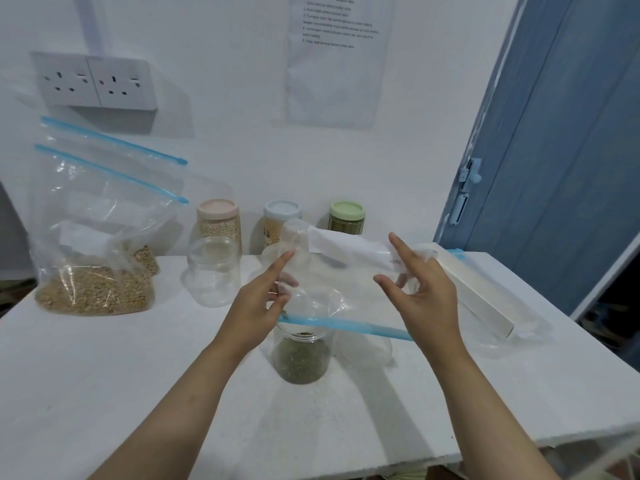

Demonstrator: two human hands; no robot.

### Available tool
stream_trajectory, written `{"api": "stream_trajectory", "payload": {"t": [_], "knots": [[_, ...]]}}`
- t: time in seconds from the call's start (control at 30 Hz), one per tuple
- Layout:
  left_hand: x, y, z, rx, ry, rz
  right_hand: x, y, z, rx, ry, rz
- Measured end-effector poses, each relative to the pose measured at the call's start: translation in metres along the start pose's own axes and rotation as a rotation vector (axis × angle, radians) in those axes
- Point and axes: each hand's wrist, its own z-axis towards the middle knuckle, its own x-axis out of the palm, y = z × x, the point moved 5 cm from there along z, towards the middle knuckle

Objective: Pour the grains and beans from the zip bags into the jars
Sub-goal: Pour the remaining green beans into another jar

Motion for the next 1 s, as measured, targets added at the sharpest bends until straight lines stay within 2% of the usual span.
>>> {"api": "stream_trajectory", "payload": {"t": [0.3,0.57,1.0], "knots": [[-0.002,-0.005,0.001,0.006,-0.005,0.032,-0.001,0.009,0.003,-0.047,-0.066,0.019],[-0.006,-0.002,-0.002,-0.006,0.034,0.042,-0.002,0.011,0.004,-0.105,-0.141,-0.064],[-0.009,0.0,-0.005,-0.062,0.046,0.002,0.001,0.015,0.002,-0.119,-0.112,-0.073]]}}
